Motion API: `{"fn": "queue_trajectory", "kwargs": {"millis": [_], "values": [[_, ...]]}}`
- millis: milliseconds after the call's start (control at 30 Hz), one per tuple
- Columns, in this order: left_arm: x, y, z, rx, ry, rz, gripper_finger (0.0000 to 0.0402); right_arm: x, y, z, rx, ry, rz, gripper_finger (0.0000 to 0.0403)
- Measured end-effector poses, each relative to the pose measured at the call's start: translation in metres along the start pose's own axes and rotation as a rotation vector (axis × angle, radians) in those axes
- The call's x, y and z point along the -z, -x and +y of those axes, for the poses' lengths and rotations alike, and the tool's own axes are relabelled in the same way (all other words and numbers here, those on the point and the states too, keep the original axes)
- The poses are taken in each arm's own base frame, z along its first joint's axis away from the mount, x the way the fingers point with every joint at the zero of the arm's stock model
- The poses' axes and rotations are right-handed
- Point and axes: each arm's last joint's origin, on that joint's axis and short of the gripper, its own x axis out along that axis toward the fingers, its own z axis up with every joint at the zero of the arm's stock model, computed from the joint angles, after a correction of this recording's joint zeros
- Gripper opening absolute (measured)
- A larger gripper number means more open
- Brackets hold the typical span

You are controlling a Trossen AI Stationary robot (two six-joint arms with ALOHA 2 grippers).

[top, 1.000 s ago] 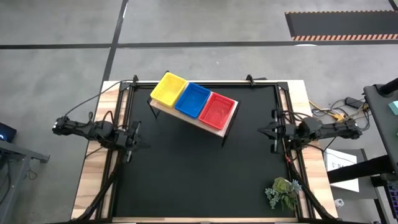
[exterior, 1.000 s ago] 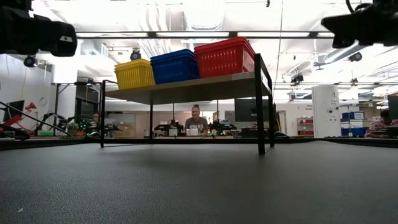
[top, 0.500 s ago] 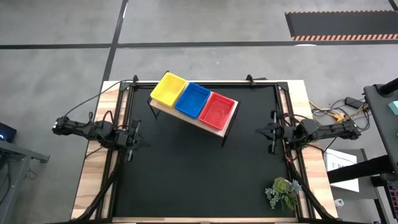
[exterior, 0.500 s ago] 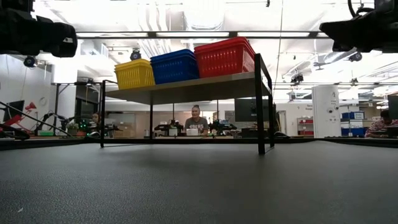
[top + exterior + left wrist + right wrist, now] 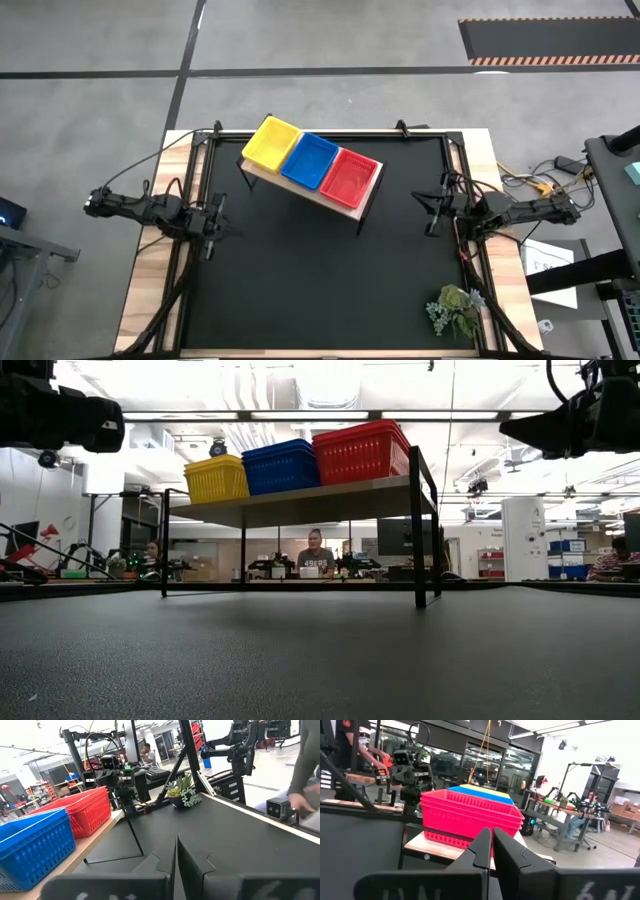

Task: Stack baskets on shelf by color
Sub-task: Return to Home Position

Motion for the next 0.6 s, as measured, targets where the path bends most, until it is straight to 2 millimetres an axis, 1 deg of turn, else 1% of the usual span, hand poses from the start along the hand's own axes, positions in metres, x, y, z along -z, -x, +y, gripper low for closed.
{"fn": "queue_trajectory", "kwargs": {"millis": [600], "values": [[0.0004, -0.0006, -0.0001, 0.002, 0.0, 0.006, 0.0002, -0.0003, 0.0, -0.0001, 0.0, 0.0, 0.0, 0.0009]]}}
